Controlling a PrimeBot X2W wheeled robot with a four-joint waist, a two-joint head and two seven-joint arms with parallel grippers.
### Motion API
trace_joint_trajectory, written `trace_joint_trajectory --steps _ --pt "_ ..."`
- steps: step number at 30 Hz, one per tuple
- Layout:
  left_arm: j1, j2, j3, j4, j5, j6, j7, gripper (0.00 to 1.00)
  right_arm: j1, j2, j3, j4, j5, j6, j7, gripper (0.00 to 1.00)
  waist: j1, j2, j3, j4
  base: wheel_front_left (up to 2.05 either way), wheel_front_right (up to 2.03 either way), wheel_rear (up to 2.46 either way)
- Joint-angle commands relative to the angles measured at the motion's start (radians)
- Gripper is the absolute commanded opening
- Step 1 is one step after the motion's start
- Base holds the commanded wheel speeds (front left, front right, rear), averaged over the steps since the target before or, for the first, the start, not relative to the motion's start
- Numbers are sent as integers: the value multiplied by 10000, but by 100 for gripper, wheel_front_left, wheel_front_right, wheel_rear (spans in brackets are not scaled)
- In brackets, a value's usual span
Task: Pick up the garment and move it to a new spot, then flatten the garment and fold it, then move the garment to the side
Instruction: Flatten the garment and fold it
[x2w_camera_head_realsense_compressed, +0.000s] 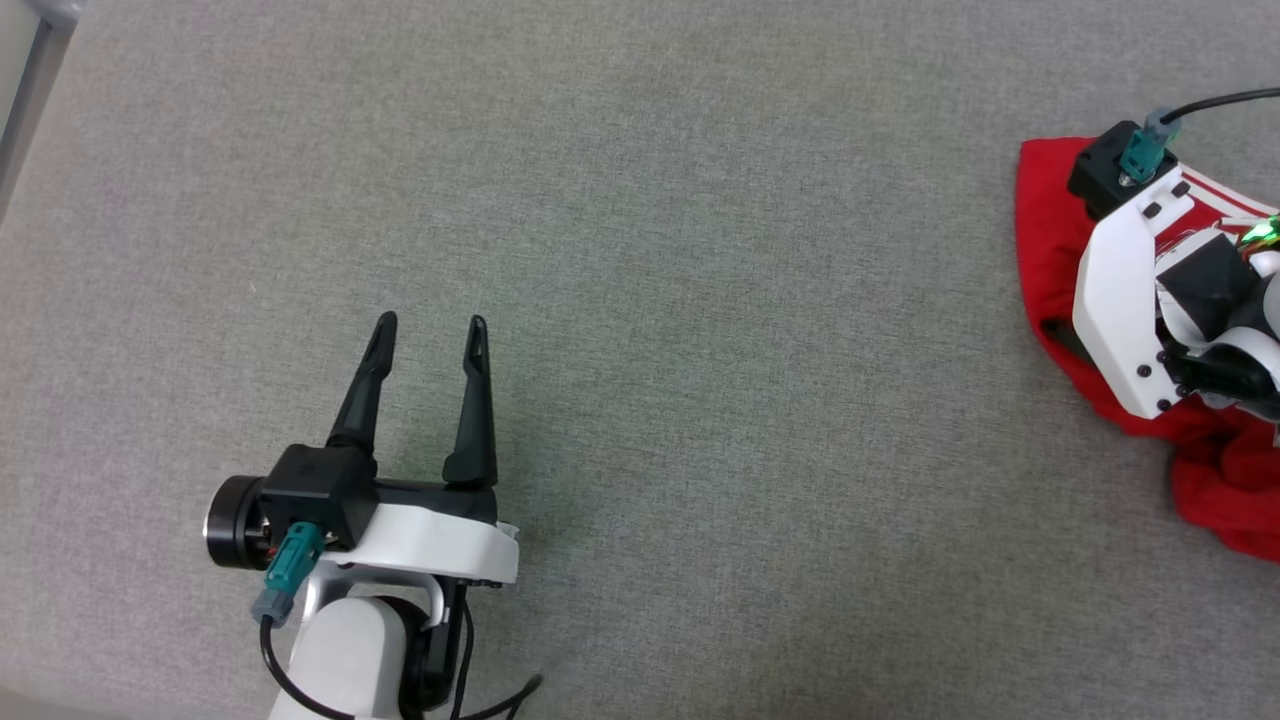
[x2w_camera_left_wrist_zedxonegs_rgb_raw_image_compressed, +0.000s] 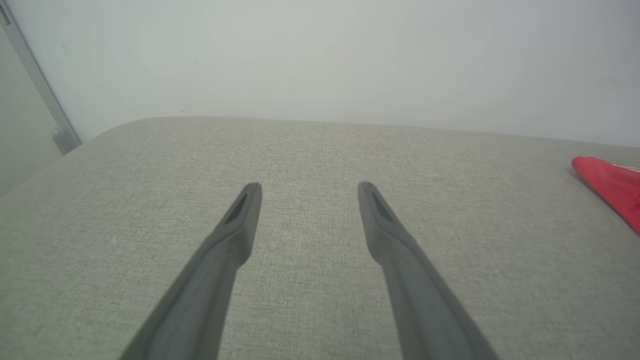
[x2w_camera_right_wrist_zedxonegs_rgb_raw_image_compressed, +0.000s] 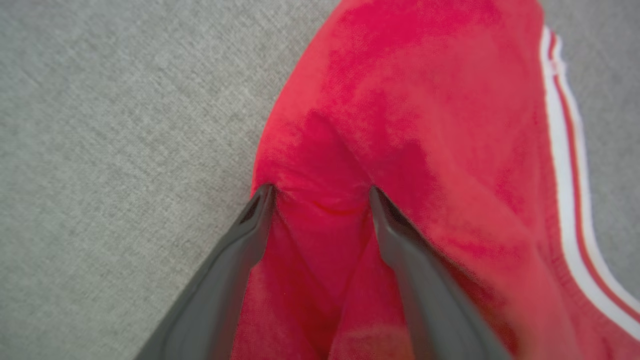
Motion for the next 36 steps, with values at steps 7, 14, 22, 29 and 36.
trace_joint_trajectory --steps 7,14,22,29,36 --pt "170 -5 281 138 126 10 -23 100 90 164 676 410 399 -16 -1535 0 1 0 -548 -426 0 0 0" --pt "417 -5 369 160 193 -12 -23 100 -460 328 1065 -792 992 -13 -3156 0 1 0 -1222 -668 0 0 0" --pt "648 -4 342 112 95 46 -23 100 -828 722 1945 -2364 1566 -13 -3622 0 1 0 -1469 -475 0 0 0" --pt "693 -7 338 64 -12 131 -23 100 -1465 1872 2486 -3447 2369 -14 -3934 0 1 0 -1333 -78 0 0 0" --pt "506 -7 252 27 -84 183 -23 100 -2250 2645 2830 -2595 2460 -14 -4459 0 1 0 -1047 283 0 0 0"
